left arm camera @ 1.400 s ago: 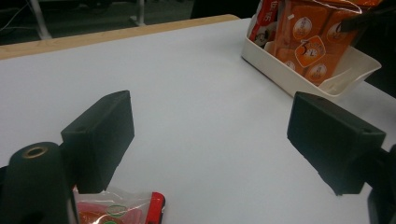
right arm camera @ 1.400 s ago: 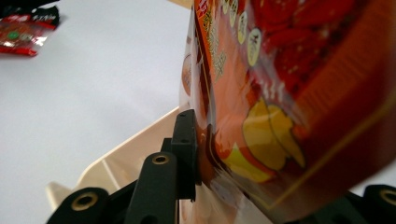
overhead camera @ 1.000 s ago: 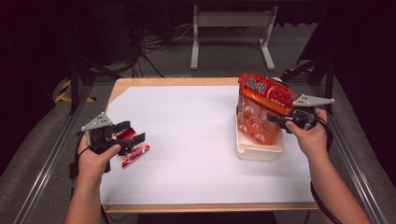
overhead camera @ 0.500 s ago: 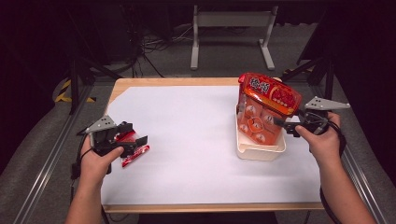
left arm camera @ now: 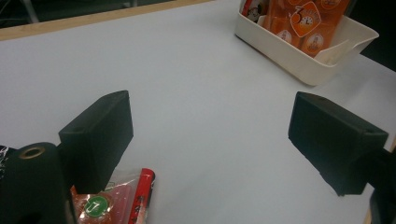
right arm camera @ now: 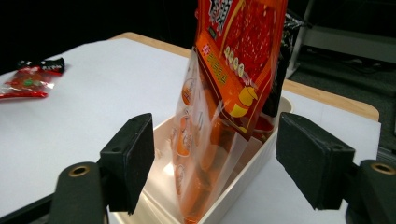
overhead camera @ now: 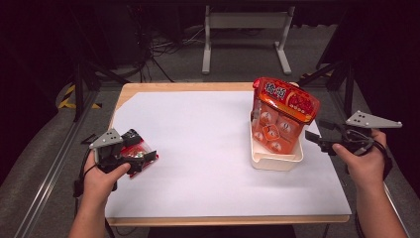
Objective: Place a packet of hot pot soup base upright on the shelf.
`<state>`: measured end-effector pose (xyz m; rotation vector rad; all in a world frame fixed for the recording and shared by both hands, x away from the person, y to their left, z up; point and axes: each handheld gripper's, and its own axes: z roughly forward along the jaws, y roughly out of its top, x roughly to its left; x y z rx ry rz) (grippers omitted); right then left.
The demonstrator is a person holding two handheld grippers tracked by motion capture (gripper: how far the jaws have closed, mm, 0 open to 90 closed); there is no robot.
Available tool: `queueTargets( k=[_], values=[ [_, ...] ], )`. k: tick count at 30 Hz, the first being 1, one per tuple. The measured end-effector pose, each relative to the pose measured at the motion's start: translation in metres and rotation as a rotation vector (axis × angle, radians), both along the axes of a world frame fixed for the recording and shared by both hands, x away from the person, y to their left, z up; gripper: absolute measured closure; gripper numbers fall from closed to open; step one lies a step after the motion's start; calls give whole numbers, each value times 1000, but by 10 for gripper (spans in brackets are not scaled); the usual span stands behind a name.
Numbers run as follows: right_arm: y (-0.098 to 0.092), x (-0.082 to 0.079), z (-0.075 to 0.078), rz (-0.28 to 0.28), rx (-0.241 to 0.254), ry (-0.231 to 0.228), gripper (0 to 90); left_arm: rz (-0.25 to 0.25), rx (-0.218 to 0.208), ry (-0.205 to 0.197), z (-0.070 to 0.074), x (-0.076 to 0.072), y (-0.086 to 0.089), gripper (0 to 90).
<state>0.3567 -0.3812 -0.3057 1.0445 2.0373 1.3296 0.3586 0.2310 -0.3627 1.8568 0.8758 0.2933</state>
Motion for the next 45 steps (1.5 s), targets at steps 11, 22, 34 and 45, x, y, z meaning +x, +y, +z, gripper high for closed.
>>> queueTargets(
  k=[11,22,34,45],
  values=[
    [16,-13,1,100,-17,-30,269,44,-21,-25,-2,4,5,112],
    [52,-10,-5,204,-6,-54,259,89,-3,-45,0,4,8,93],
    [87,-2,-15,304,2,-71,257,180,44,-64,0,4,27,97],
    [118,2,-15,402,-25,-78,251,335,78,-37,-17,23,62,99]
  ],
)
